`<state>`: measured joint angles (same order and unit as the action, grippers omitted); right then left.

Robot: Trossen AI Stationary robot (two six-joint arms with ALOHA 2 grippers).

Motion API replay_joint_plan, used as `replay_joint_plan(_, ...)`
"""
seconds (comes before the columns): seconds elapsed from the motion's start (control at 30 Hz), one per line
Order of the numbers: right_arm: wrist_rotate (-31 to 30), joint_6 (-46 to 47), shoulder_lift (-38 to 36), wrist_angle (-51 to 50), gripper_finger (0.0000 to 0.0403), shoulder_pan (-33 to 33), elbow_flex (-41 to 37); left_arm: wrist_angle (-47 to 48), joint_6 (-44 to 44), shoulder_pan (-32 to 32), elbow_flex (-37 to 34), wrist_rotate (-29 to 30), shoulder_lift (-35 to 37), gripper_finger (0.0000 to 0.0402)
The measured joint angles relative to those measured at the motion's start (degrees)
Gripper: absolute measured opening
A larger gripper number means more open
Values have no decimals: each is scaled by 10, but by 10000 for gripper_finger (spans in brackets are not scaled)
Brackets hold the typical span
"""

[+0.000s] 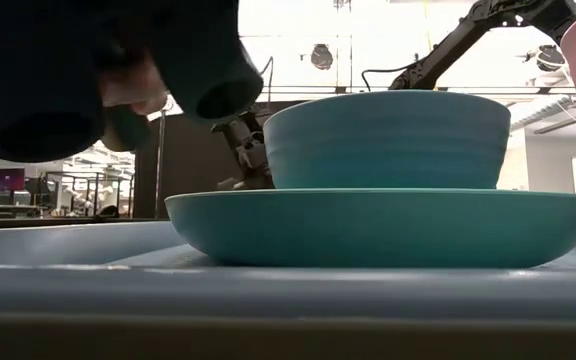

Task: Set up tray
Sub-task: Adjust the blue serving tray

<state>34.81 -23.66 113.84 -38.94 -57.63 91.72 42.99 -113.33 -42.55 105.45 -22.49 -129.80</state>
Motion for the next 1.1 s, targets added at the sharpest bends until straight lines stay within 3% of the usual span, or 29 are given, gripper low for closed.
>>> replay_joint_plan(0.23,0,-4,0,-3,0,0,-1,-12,14,24,0,12,0,3)
replay_joint_plan(0.63,9,-11,0,-3,0,0,-1,-29,35,49,0,-26,0,3)
replay_joint_plan(1.1,30,-11,1,0,0,0,-1,-37,46,82,0,-13,-15,3)
